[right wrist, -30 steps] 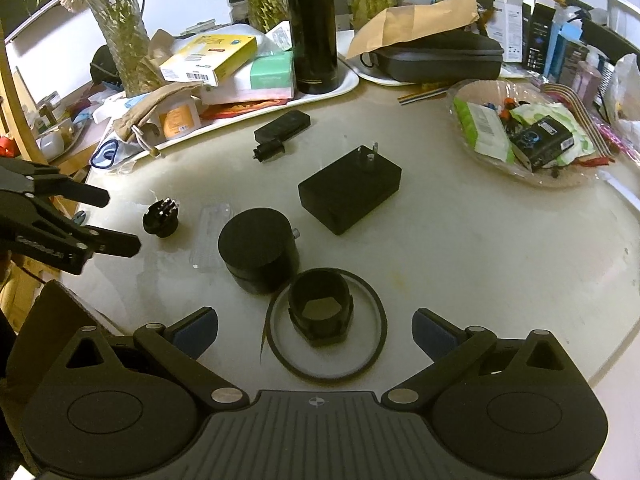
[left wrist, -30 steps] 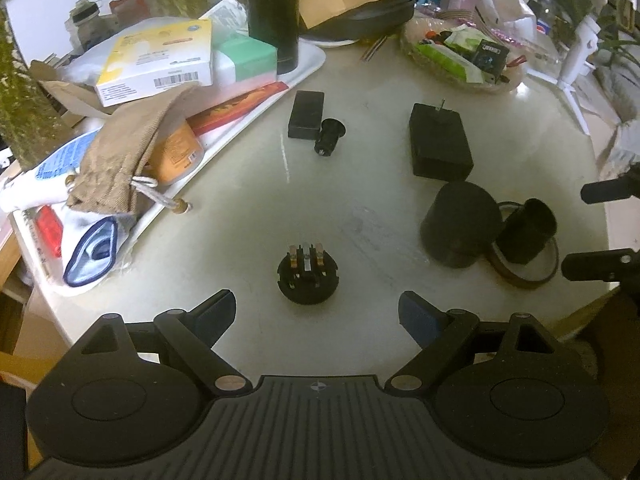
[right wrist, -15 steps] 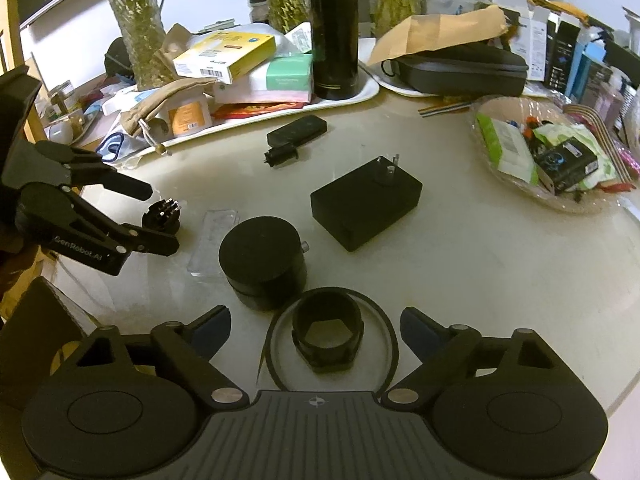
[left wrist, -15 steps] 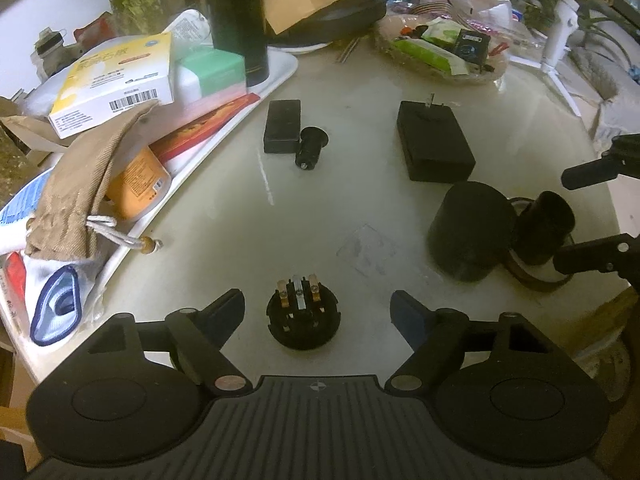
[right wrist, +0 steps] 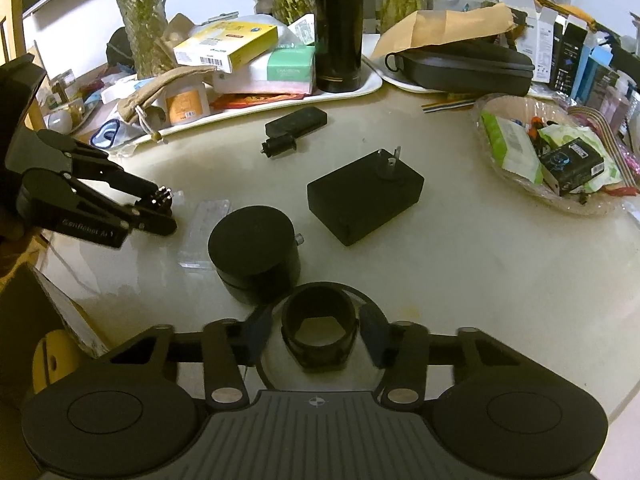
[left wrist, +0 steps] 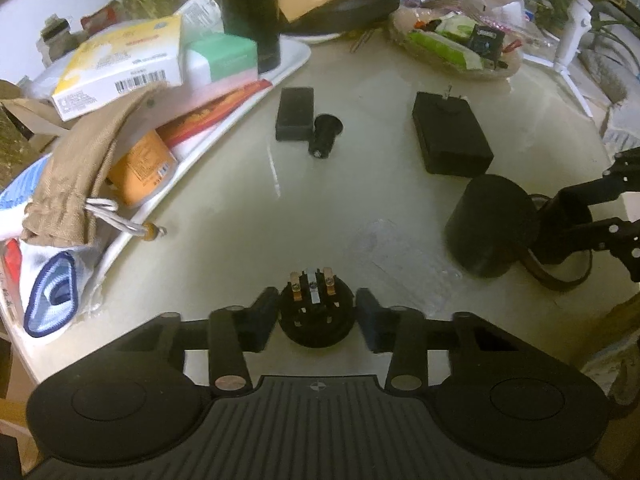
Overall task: Organize rigid objects
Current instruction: 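Grasp the black round connector with the left tool while the right tool grasps the black cup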
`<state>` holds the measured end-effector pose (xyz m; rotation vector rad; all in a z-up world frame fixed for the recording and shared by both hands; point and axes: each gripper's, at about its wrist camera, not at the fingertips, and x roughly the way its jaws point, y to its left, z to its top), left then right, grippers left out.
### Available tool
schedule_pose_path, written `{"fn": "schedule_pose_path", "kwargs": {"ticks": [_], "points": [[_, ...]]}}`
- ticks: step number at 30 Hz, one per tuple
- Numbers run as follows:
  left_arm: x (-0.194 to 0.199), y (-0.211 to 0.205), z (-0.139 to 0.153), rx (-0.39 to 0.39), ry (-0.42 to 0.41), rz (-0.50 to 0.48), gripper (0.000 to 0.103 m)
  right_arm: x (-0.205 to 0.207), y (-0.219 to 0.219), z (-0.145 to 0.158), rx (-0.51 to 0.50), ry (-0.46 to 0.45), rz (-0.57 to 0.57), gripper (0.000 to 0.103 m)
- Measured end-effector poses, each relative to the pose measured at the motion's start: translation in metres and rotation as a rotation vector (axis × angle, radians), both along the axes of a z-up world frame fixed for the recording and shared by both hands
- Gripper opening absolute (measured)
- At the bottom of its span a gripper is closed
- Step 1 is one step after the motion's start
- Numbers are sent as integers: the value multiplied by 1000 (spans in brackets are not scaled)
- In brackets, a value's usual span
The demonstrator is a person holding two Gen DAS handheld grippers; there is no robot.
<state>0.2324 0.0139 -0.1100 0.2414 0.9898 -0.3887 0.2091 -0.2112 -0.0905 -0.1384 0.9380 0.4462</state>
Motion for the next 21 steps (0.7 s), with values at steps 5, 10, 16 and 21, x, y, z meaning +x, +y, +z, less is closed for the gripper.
{"fn": "schedule_pose_path", "kwargs": {"ticks": [5,10,16,21], "points": [[-1,2,0,5,-6,17,40,-2,3,0,-16,-17,13,45],[-2,3,4,-4,-9,23,40,-3,1,1,-6,-17,9,45],[-5,-2,13,-21,-20,13,40,-3,0,4,4,-11,3,45],[-8,-6,23,-39,-25,8,40,-5,-1,12,10,-24,4,45]]}}
